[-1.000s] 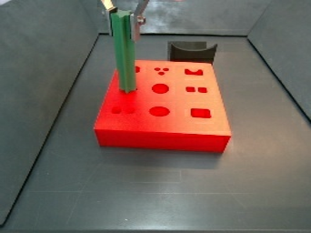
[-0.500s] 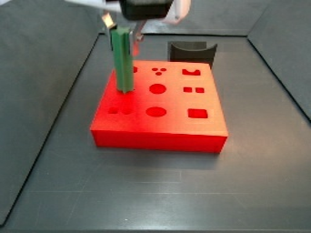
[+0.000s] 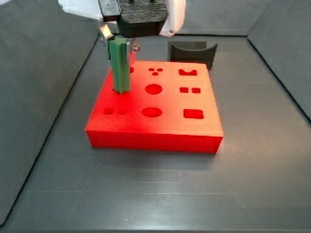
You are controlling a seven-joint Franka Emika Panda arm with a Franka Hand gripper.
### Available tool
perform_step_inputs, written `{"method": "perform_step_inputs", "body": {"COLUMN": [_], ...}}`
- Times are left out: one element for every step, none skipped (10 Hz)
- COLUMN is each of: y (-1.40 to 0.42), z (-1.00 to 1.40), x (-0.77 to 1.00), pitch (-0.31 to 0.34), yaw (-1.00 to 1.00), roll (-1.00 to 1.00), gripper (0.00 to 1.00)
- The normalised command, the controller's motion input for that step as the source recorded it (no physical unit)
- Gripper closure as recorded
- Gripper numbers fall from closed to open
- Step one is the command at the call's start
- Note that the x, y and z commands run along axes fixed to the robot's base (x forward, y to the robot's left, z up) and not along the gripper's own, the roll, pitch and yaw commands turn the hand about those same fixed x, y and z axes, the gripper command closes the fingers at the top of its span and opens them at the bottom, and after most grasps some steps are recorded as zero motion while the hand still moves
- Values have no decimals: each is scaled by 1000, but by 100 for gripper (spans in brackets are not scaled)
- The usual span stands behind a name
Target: Insert the star object.
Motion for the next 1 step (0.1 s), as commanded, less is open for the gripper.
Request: {"method": "perform_step_inputs", "body": {"y": [0], "z": [0], "x": [0], "pitch": [0], "yaw": [0], "roll": [0], "gripper": [100]}}
